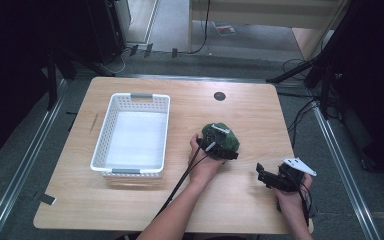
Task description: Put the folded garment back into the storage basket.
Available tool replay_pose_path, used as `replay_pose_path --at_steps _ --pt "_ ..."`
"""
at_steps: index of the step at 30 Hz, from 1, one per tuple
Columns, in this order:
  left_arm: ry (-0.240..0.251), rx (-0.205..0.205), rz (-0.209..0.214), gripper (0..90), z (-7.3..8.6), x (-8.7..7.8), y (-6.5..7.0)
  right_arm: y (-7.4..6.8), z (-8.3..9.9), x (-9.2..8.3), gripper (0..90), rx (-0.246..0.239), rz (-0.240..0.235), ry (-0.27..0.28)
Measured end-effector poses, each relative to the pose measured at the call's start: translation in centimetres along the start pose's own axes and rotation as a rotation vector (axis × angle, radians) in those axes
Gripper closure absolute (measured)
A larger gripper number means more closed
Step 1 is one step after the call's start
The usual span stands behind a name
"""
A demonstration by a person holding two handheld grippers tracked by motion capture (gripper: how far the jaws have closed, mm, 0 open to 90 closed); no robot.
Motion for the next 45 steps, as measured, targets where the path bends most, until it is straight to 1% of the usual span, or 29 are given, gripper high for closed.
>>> replay_pose_path --at_steps 2,4,8,9,10,12,15,21,22,24,28,35,38,40,43,45 --pt "0.003 -0.007 0.004 12.0 -0.1 -0.1 0.0 0.0 0.0 0.0 0.4 -0.001 0.0 -0.001" --pt "0.002 0.002 0.013 14.7 -0.1 -0.3 -0.1 0.0 0.0 0.0 0.4 0.0 -0.001 -0.001" --pt "0.013 0.004 0.015 18.0 -0.3 -0.7 -0.2 0.0 0.0 0.0 0.4 0.0 -0.001 -0.001" --pt "0.019 0.005 0.014 18.7 -0.4 -0.9 -0.2 0.0 0.0 0.0 0.4 0.0 -0.001 -0.002" --pt "0.027 -0.003 0.013 19.2 -0.5 -1.0 -0.2 0.0 0.0 0.0 0.4 0.0 -0.001 -0.002" --pt "0.037 0.001 0.018 19.7 -0.7 -1.4 -0.3 0.0 0.0 0.0 0.5 0.0 -0.001 -0.002" --pt "0.061 0.001 0.03 19.8 -1.2 -2.3 -0.4 0.0 0.0 0.0 0.4 0.001 -0.001 -0.001" --pt "0.117 -0.015 0.076 19.8 -2.4 -4.5 -0.5 0.0 0.0 0.0 0.4 -0.001 0.0 -0.002" --pt "0.127 -0.013 0.076 19.9 -2.6 -4.9 -0.6 0.0 0.0 0.0 0.5 -0.002 -0.001 -0.002" --pt "0.144 -0.021 0.08 19.9 -3.0 -5.6 -0.7 0.0 0.0 0.0 0.4 -0.002 0.0 -0.002" --pt "0.165 -0.023 0.078 19.9 -3.4 -6.6 -1.1 0.0 0.0 0.0 0.4 0.001 0.001 -0.004" --pt "0.187 -0.016 0.074 19.9 -3.9 -8.3 -2.0 0.0 0.0 0.0 0.5 0.0 0.001 -0.004" --pt "0.202 -0.021 0.079 20.0 -4.2 -9.1 -2.3 0.0 0.0 0.0 0.4 -0.001 0.001 -0.004" --pt "0.212 -0.019 0.072 19.9 -4.4 -9.6 -2.6 0.0 0.0 0.0 0.4 -0.001 0.0 -0.005" --pt "0.224 -0.026 0.073 19.9 -4.5 -10.3 -3.2 0.0 0.0 0.0 0.4 -0.001 0.0 -0.004" --pt "0.228 -0.022 0.07 19.9 -4.6 -10.8 -3.6 0.0 0.0 0.0 0.5 0.001 0.001 -0.005"
Point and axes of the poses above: each handheld gripper's, and its own axes: x roughly forward along the jaws, z roughly out of its underside, y roughly to its right, the point moved 9 cm from there along x, roughly forward along the jaws, and after that the axes turned 3 degrees about y, right-handed, at the moved point
